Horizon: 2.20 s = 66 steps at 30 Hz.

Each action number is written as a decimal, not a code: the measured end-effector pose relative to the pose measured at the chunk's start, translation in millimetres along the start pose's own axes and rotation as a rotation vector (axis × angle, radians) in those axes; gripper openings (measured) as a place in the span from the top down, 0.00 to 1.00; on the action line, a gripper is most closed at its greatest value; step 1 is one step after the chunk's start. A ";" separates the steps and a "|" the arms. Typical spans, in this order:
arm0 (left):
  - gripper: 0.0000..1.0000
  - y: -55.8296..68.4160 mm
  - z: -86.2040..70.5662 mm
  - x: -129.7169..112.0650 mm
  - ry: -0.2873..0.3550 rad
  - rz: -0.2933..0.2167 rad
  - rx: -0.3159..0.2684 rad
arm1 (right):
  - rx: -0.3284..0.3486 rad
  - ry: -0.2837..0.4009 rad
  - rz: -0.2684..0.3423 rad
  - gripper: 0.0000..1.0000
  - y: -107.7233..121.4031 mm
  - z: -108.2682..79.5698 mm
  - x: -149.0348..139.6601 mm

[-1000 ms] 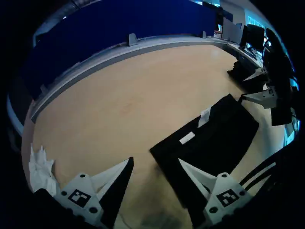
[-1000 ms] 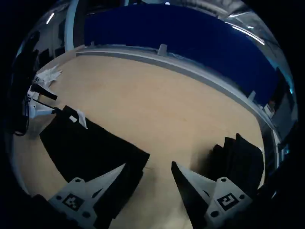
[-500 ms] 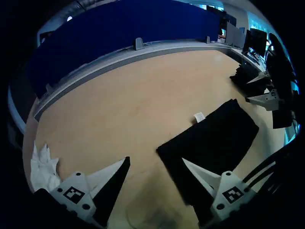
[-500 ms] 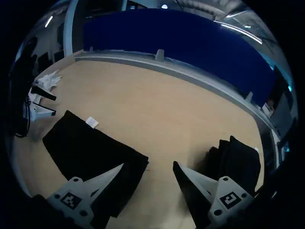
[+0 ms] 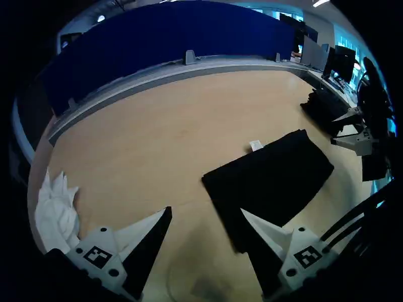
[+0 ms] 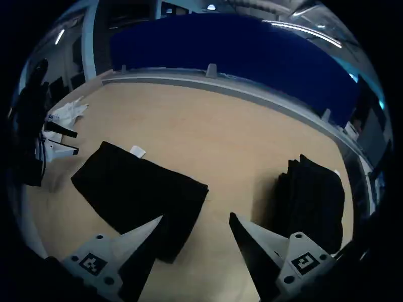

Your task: Fold towel

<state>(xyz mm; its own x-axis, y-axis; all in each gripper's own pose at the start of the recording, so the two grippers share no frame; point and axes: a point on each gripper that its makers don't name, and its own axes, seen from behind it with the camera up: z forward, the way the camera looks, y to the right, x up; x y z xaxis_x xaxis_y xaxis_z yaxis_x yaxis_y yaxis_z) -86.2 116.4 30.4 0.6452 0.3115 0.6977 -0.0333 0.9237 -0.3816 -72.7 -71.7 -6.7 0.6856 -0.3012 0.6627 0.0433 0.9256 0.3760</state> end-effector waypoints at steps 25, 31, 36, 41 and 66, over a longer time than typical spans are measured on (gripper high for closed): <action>0.10 -1.1 -51.3 -43.3 0.013 -0.115 0.056 | 0.078 -0.006 -0.044 0.08 -19.2 -24.4 -18.8; 0.10 -6.1 -71.9 -62.1 0.016 -0.184 0.092 | 0.132 -0.027 -0.107 0.08 -28.0 -23.9 -24.0; 0.10 -10.5 -88.6 -83.0 0.003 -0.235 0.121 | 0.175 -0.045 -0.161 0.08 -36.4 -23.9 -29.1; 0.10 -13.4 -105.6 -101.7 -0.004 -0.265 0.143 | 0.194 -0.061 -0.205 0.08 -40.8 -23.9 -34.2; 0.10 -8.2 -122.3 -119.0 -0.012 -0.291 0.153 | 0.232 -0.142 -0.233 0.37 -47.4 -0.8 -84.2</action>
<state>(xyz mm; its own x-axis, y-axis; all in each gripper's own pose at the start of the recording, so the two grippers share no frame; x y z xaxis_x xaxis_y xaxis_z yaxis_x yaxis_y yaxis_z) -69.3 44.5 -123.6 0.6353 0.0315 0.7716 0.0361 0.9969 -0.0705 -131.9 -90.1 -80.9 0.5683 -0.5422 0.6188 0.0092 0.7563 0.6542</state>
